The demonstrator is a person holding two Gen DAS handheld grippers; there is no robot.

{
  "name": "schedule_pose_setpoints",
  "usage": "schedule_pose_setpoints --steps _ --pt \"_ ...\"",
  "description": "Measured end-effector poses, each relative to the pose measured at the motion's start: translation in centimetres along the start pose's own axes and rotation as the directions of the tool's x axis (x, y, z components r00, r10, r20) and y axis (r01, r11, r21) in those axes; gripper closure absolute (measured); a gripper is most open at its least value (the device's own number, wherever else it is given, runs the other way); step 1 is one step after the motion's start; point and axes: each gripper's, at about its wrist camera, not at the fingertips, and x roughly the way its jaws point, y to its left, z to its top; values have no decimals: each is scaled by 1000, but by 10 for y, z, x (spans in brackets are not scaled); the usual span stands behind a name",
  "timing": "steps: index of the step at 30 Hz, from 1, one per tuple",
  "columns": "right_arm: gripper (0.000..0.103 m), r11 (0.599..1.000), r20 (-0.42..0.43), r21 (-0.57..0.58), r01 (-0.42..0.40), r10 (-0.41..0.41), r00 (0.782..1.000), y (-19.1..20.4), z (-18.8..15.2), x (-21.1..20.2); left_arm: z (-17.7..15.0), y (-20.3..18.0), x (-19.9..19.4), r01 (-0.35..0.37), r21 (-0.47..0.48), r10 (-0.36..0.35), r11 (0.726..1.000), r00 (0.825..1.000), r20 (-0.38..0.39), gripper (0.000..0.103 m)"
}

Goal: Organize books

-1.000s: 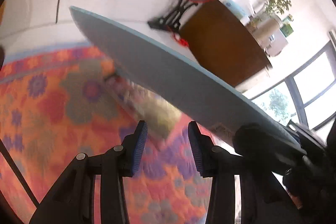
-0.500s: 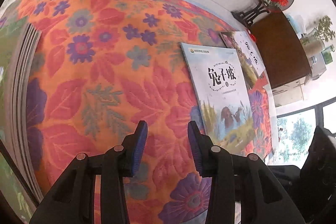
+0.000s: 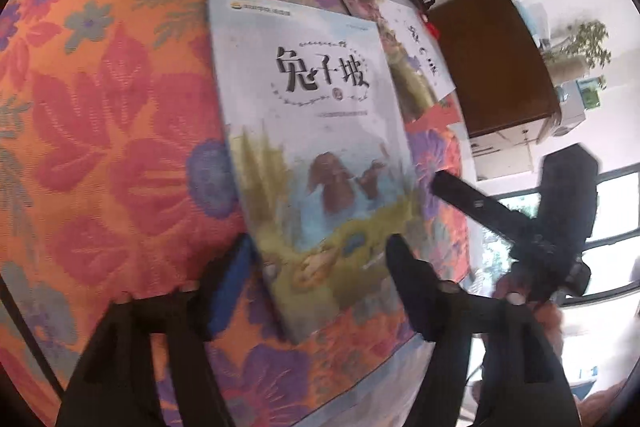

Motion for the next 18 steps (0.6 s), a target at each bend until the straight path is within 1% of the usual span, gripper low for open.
schedule_pose_setpoints --steps 3,4,5,6,7,8,9,10,11,13,15,18 --pt "51 999 -21 -42 -18 17 1000 -4 2 10 3 1 1 3 -22 -3 1000 1000 9 36" --pt "50 998 -40 -44 -41 39 998 -7 2 17 3 3 0 10 -35 -10 999 1000 13 36" --pt "47 996 -47 -42 -77 75 996 -10 1 20 3 4 0 16 -44 -15 999 1000 15 36" --pt "37 988 -36 -39 -148 147 989 -14 3 22 4 4 0 16 -45 -16 999 1000 12 36" --pt "23 977 -49 -32 -211 209 977 -17 5 25 5 4 1 14 -40 -14 999 1000 6 36" --pt "16 961 -60 -29 -276 274 960 -19 7 27 7 3 2 13 -32 -13 999 1000 -1 36" --pt "7 940 -86 -29 -339 336 938 -22 10 31 9 3 2 17 -29 -17 999 1000 -5 36" --pt "4 925 -119 -39 -377 370 921 -23 15 34 10 4 3 27 -30 -27 999 1000 -9 36" --pt "2 912 -160 -64 -405 391 906 -21 19 37 12 6 3 41 -37 -41 998 999 -12 35" --pt "0 895 -214 -126 -428 396 893 -14 23 41 17 11 4 74 -59 -76 995 997 -22 35" --pt "0 877 -247 -172 -449 403 881 -8 24 44 21 12 6 87 -58 -89 995 996 -31 35" --pt "0 839 -280 -156 -522 469 838 -8 33 52 26 6 9 63 -16 -64 998 997 -38 35"
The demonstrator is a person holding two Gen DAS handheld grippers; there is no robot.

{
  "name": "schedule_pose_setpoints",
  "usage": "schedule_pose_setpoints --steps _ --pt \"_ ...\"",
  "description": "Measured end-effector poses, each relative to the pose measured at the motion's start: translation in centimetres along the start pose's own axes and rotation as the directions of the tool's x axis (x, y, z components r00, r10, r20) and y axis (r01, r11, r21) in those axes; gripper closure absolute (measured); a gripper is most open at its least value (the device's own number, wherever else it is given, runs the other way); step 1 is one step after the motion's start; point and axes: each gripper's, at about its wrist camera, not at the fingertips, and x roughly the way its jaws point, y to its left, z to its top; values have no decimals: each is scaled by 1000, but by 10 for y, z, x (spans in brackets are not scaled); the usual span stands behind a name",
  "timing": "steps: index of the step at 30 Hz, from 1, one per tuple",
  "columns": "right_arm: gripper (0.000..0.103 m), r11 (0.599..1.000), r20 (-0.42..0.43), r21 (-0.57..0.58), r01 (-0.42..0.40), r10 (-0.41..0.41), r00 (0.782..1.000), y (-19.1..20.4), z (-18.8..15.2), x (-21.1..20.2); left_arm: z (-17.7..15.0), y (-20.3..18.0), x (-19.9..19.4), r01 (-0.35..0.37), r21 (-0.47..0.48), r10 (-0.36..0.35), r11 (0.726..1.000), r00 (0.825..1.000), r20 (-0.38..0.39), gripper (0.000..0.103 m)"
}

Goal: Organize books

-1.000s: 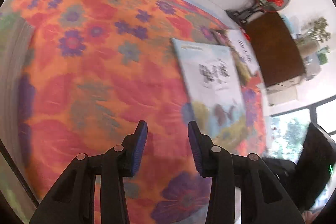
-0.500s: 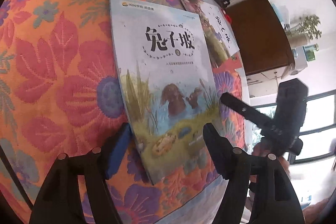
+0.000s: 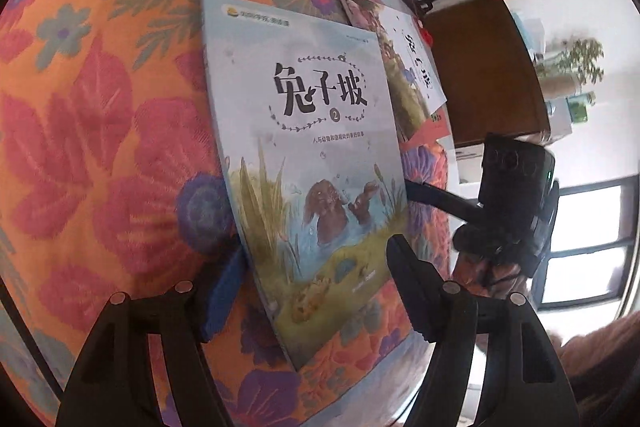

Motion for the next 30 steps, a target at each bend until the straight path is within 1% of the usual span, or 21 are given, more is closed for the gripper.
schedule_pose_setpoints --steps 3,7,8,11,13,14,15,16,17,18,19,20,22,23,25,27,29,30 --pt "0 1000 -6 -18 -17 17 1000 1 1 3 3 -5 3 -25 17 25 1000 1000 -2 35" --pt "0 999 5 -27 -35 35 999 2 3 8 7 -5 5 -19 -20 19 1000 1000 7 33" --pt "1 998 8 -39 -40 40 999 2 3 8 8 -4 5 -20 -25 20 999 1000 12 33" --pt "14 996 32 -68 -53 56 998 -2 -1 2 10 -7 5 -30 -23 30 999 999 29 33" --pt "31 999 38 -34 -43 44 998 -7 1 1 11 -6 6 -29 -36 31 999 998 46 33" --pt "37 999 45 -1 -36 36 998 -11 3 1 11 -8 6 -43 -31 44 999 998 50 33" --pt "51 999 51 41 -18 16 999 -16 4 0 11 -12 7 -68 -22 69 997 996 52 35" --pt "57 996 54 85 8 -13 998 -20 3 -2 11 -19 8 -132 0 132 991 990 56 40" --pt "68 993 57 113 27 -34 998 -22 3 -3 11 -26 10 -200 30 199 979 979 55 51" --pt "74 990 65 129 54 -63 996 -22 2 -4 10 -32 12 -261 63 257 963 965 57 58" --pt "81 988 74 119 99 -108 991 -19 1 -5 9 -39 14 -314 94 308 945 949 71 59" --pt "83 985 80 99 141 -149 986 -15 0 -6 8 -41 13 -319 94 312 943 946 83 59" --pt "84 973 104 65 222 -228 968 -4 -2 -7 6 -39 8 -294 65 285 954 951 120 60" --pt "85 969 111 57 242 -247 963 -1 -3 -7 6 -38 6 -286 54 277 957 951 135 65" --pt "86 947 137 5 320 -318 938 13 -5 -7 4 -38 1 -274 56 261 960 950 169 66" --pt "86 914 168 -67 400 -385 907 32 -6 -3 3 -46 -2 -313 113 288 943 937 196 66" --pt "86 896 179 -100 433 -412 894 43 -7 -1 4 -54 -1 -386 170 350 906 913 210 66" --pt "86 894 188 -99 437 -415 890 47 -7 -2 5 -54 -1 -394 180 357 901 911 208 66"
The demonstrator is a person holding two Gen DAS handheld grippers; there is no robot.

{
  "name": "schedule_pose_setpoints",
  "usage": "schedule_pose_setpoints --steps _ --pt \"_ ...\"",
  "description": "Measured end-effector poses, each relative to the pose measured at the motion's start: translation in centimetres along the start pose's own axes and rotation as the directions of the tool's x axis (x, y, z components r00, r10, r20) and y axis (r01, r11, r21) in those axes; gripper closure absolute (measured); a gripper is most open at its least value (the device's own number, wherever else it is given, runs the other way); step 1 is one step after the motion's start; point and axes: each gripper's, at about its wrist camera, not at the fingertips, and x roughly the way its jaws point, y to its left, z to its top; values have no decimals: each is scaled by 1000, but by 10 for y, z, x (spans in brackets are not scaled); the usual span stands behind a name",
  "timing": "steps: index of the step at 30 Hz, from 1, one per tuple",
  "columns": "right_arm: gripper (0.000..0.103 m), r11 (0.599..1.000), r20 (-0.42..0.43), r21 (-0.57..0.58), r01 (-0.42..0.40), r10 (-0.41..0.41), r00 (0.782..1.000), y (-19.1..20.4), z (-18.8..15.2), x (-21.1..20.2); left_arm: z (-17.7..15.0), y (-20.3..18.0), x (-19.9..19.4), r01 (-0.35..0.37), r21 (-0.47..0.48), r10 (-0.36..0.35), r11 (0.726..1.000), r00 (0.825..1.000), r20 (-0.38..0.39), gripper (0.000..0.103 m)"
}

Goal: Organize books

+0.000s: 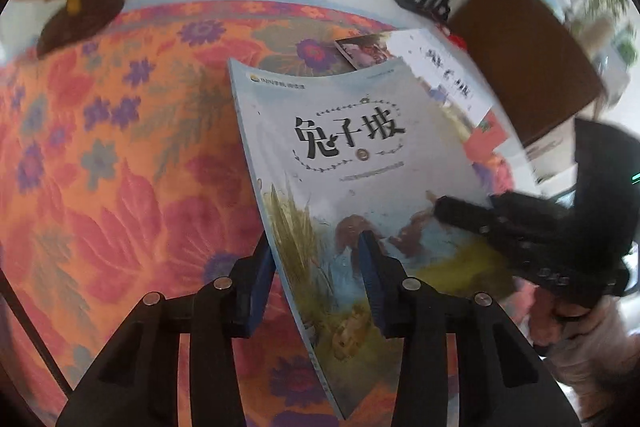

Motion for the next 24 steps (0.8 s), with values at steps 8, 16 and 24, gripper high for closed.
schedule_pose_setpoints --steps 8,16,24 --pt "86 1000 26 -4 20 -20 999 14 -3 -9 0 4 -15 25 58 -25 998 1000 6 66" --pt "86 997 46 -65 29 -26 999 53 -12 -13 -15 17 -38 26 85 -27 996 1000 12 66" --pt "86 990 55 -138 18 -10 998 95 -12 -6 -36 42 -68 -4 87 -1 996 999 48 66"
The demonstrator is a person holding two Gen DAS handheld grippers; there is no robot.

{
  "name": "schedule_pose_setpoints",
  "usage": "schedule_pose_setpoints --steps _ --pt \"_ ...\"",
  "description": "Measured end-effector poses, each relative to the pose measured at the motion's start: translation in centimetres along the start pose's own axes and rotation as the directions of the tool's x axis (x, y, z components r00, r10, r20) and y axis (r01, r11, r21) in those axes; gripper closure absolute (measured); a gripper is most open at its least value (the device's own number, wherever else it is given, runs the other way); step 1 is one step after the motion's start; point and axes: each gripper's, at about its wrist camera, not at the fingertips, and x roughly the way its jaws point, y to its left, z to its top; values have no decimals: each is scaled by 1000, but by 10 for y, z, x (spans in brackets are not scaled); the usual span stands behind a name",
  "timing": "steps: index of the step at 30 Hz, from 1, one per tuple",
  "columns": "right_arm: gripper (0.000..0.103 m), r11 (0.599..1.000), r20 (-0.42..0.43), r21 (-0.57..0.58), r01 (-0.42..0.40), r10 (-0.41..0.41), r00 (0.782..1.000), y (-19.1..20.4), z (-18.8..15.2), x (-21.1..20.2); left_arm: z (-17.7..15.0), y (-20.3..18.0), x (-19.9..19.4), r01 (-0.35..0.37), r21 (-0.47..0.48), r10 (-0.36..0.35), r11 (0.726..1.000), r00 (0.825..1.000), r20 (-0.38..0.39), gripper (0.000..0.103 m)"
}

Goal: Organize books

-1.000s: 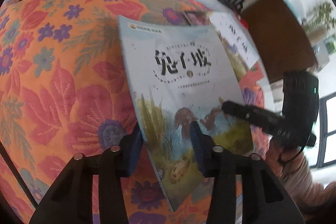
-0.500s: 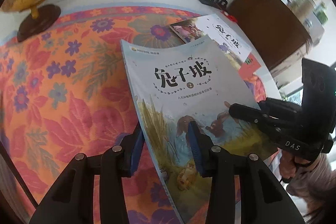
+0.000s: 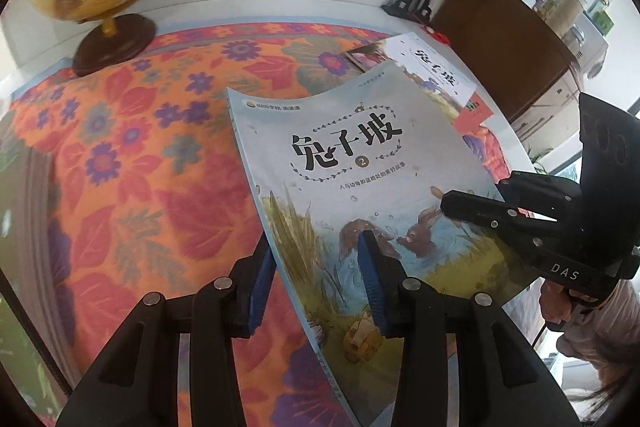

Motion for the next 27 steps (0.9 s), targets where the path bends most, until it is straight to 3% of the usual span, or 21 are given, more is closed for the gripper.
schedule_pose_setpoints --steps 12,19,27 --pt "86 996 30 -78 -52 54 998 74 26 20 -24 53 -62 -57 -86 64 995 994 89 66" --pt "86 993 65 -88 -75 81 995 110 49 29 -26 84 -99 -80 -128 100 989 982 158 66" --pt "86 988 85 -116 -104 115 990 154 70 45 -30 126 -128 -122 -182 156 976 971 183 66"
